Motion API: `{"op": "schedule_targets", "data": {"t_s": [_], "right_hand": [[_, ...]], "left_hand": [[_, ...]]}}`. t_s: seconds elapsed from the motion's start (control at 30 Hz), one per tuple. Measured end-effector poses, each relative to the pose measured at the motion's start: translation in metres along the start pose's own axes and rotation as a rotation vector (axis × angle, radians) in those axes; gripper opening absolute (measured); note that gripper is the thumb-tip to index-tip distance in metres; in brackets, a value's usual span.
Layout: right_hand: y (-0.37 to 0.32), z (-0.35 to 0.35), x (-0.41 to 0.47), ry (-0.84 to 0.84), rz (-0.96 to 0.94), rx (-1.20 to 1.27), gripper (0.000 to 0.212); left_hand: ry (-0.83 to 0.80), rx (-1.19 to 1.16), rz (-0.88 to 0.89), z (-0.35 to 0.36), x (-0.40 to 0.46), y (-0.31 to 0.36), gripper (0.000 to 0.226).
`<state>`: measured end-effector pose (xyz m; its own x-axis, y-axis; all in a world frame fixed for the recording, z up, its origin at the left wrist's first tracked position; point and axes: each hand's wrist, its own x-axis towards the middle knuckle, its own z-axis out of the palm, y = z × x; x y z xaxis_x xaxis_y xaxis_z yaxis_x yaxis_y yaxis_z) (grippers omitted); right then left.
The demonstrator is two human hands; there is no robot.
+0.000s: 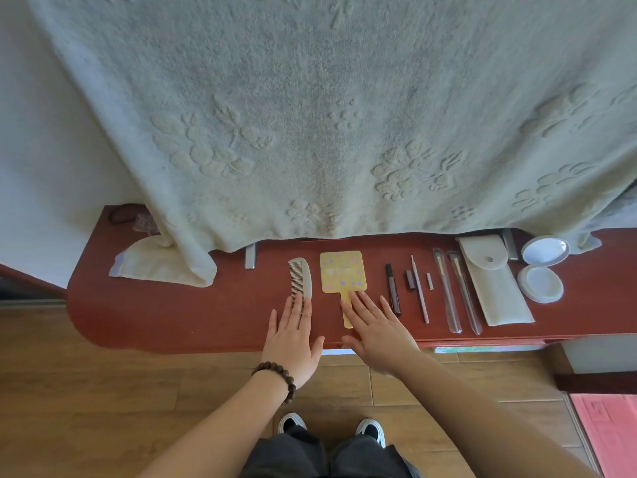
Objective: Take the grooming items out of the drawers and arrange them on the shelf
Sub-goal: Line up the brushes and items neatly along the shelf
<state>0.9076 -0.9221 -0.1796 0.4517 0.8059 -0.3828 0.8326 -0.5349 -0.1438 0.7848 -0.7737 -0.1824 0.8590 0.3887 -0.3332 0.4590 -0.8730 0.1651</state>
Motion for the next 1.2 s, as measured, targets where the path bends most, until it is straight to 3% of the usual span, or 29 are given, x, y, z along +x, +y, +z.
{"op": "schedule_targets", "data": {"t_s": [0.17,0.3,0.37,0.57,0.8,0.97,1.07,1.2], "right_hand": [[-0.001,-0.005,-0.004,0.029,0.012,0.024,0.075],[0.003,-0.004,-0.021,0.198,0.245,0.148,0.071],[0.01,0.0,-0.029,0.19,0.32,0.193,0.072],[0.017,0.007,-0.029,0.11,0.311,0.234,0.086],[0.013,0.007,-0.019,0.108,0.277,0.265,0.07],[0.013,0.006,-0.027,0.095,0.264,0.285,0.086],[0.017,-0.004,-0.029,0.16,0.255,0.351,0.073],[0.049,-0.014,-0.03,0.247,0.378,0.356,0.065]], "left_hand": [[0.06,0.001,0.007,-0.003,-0.001,0.01,0.072],[0.072,0.012,0.072,-0.007,0.006,0.028,0.071],[0.08,0.0,0.103,-0.008,0.013,0.039,0.07],[0.009,0.046,0.159,-0.004,0.026,0.06,0.069],[-0.041,0.067,0.151,-0.002,0.028,0.059,0.066],[-0.034,0.056,0.143,-0.002,0.027,0.061,0.066],[-0.007,0.038,0.114,-0.003,0.028,0.066,0.065],[0.04,0.032,0.143,-0.006,0.029,0.078,0.065]]}}
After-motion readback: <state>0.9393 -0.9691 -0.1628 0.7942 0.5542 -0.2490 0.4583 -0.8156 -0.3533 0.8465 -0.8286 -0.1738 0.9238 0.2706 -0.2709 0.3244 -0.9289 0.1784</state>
